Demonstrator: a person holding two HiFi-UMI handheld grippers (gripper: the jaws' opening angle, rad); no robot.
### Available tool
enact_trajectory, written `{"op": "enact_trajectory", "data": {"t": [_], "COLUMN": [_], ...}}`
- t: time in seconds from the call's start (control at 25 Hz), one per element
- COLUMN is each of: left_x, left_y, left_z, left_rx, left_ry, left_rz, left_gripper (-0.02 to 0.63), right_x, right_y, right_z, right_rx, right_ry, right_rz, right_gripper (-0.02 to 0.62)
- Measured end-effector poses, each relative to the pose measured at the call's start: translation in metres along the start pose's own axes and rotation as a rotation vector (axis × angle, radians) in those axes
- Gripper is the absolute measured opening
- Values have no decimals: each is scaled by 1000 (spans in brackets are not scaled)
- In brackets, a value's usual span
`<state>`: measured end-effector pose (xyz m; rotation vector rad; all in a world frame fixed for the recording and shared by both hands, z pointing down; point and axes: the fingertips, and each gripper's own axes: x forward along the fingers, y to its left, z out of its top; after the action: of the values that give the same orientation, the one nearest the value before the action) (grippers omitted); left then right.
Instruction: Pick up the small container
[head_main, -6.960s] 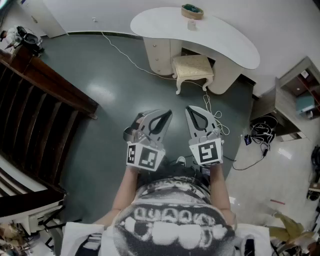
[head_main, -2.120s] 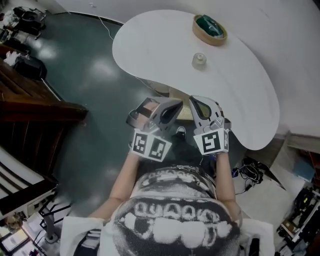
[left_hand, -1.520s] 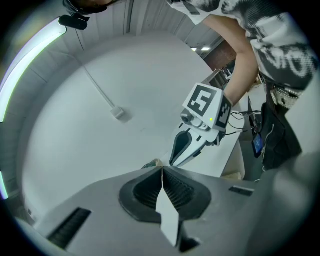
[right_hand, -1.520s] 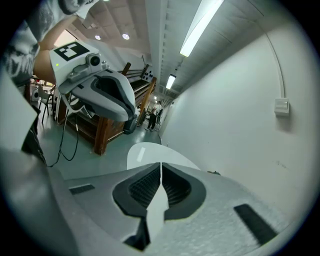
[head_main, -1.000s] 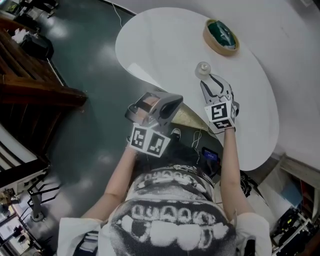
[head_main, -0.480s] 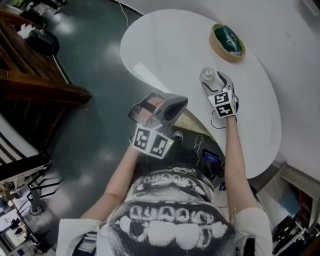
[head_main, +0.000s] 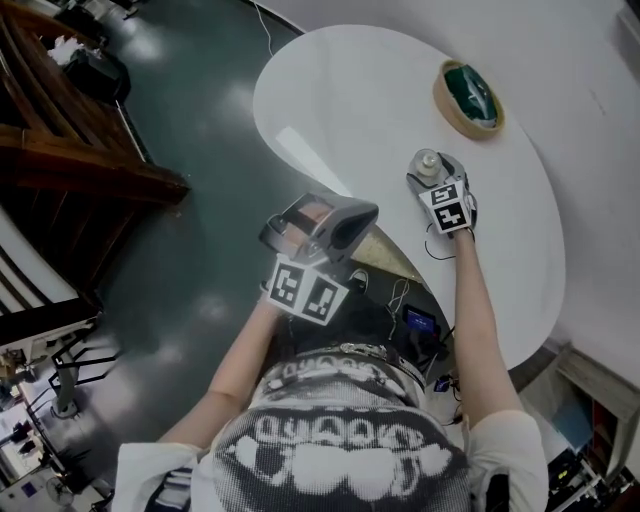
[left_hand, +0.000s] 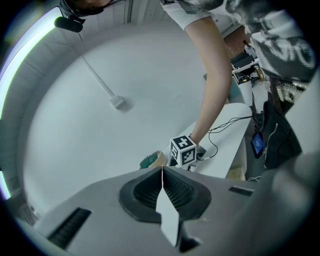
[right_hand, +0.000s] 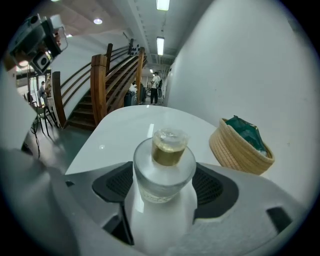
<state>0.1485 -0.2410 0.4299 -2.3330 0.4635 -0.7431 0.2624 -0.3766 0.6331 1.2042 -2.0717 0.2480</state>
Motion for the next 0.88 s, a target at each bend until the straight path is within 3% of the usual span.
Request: {"op": "enact_trajectory", "data": {"t": [0.52,0.88], "left_x": [-6,-12], "left_y": [2,-2], "left_z": [-19,-20], "left_rx": [-30,-24], "left_ry": [60,84], "left_rz": [11,9], "left_gripper": [5,5], "right_x": [21,15], "right_y": [4,5], "right_z": [-6,-9], "right_rx": [59,113], "right_ry": [8,-19], "right_rz": [32,-19], "right_gripper": [341,338]}}
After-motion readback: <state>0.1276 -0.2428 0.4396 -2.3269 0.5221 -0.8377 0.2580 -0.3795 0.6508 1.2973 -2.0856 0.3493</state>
